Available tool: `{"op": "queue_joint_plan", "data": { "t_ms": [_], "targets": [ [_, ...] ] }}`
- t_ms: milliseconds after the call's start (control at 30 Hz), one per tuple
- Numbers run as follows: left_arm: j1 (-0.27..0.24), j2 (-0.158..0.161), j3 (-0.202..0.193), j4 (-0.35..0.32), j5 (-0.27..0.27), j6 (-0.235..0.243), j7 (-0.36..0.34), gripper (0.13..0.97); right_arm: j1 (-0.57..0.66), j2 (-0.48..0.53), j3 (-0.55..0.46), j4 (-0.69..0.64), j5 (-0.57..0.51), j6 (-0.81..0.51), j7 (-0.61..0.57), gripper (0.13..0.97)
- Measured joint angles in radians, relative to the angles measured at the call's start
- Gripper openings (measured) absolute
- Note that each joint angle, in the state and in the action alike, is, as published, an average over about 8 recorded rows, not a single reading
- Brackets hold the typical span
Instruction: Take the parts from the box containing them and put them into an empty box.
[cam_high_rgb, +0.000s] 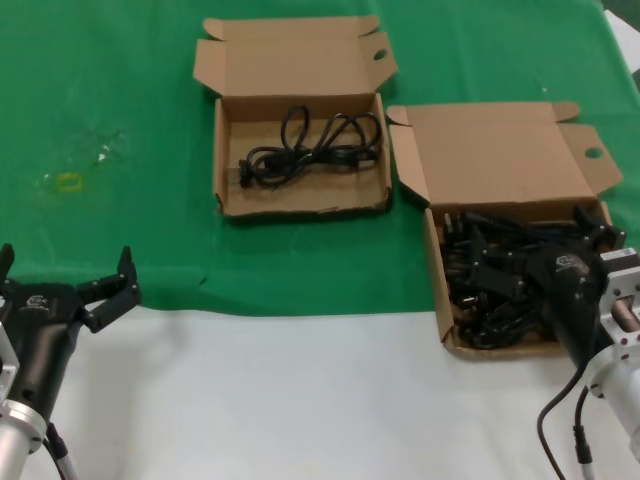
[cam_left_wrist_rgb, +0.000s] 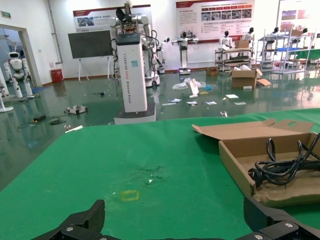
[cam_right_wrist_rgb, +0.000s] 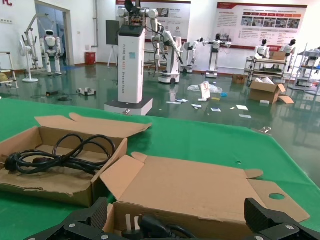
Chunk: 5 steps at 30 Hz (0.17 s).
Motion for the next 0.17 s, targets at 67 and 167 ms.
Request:
{"op": "queue_joint_plan", "data": {
  "t_ms": [67, 167],
  "targets": [
    [0.0, 0.0, 0.0, 0.0, 0.0, 0.0, 0.0, 0.966, 0.0, 0.0, 0.0, 0.0, 0.0, 0.0, 0.0, 0.966],
    [0.0, 0.0, 0.0, 0.0, 0.0, 0.0, 0.0, 0.966, 0.0, 0.0, 0.0, 0.0, 0.0, 0.0, 0.0, 0.966]
  ]
}}
